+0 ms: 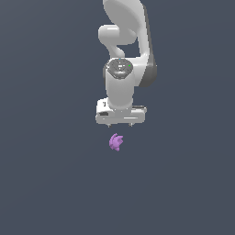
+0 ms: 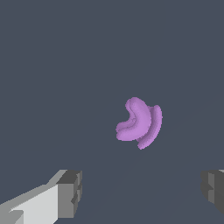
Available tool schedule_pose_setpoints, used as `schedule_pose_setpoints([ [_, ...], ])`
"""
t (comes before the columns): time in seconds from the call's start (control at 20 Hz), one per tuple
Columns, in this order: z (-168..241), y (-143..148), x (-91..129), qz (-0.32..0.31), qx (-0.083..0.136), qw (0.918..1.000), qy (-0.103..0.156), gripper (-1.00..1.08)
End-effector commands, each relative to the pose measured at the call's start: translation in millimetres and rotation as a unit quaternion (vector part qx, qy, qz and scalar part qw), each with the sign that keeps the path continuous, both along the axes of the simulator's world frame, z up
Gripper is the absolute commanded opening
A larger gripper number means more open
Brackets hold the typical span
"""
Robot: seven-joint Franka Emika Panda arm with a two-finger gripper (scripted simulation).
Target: Pick up the object and move it to a goal position.
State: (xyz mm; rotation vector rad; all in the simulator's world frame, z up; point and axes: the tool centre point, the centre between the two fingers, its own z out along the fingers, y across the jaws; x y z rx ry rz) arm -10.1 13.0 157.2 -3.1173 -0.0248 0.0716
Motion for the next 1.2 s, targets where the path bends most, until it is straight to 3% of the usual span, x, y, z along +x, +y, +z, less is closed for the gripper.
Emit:
schedule_pose_setpoints([
  [0.0,0.0,0.0,0.0,0.0,0.0,1.0,0.0,1.0],
  [0.5,15.0,-7.0,4.8,-0.029,0.011,0.9995,-0.008,1.0],
  [1.15,5.9,-8.6,7.4,-0.047,0.008,0.9988,-0.009,1.0],
])
